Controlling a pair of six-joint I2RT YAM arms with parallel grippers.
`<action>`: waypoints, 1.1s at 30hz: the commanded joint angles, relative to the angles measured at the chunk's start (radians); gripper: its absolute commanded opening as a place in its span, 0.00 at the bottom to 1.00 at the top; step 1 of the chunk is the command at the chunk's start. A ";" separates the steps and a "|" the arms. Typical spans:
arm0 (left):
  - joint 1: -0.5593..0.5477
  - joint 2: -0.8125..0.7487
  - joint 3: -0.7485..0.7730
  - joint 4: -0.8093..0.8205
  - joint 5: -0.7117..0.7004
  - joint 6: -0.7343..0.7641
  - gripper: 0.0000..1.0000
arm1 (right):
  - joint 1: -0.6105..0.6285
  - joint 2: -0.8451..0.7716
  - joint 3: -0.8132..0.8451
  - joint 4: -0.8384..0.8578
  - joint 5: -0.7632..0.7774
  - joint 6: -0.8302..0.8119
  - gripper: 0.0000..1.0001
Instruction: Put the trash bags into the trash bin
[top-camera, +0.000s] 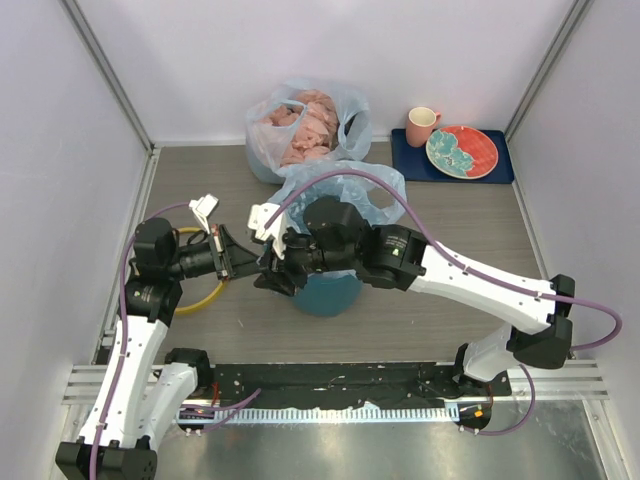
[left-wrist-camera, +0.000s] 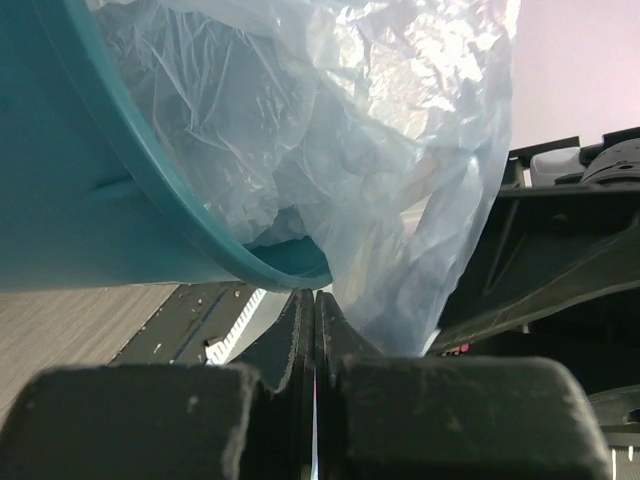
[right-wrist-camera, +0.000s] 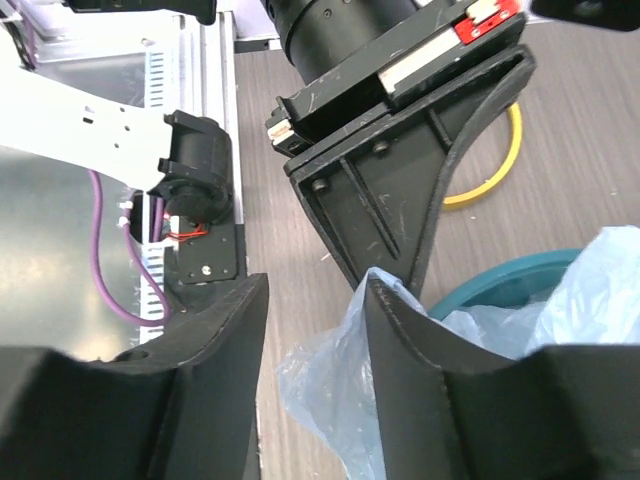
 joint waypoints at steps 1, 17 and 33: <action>0.004 0.005 0.040 -0.024 0.001 0.050 0.00 | 0.002 -0.093 0.085 -0.030 0.082 -0.025 0.50; 0.056 -0.014 0.207 -0.151 -0.010 0.208 0.32 | -0.252 -0.223 0.111 -0.105 0.012 0.125 0.61; -0.187 0.117 0.488 -0.397 -0.207 0.487 0.91 | -0.663 -0.272 0.051 -0.309 0.259 0.298 0.82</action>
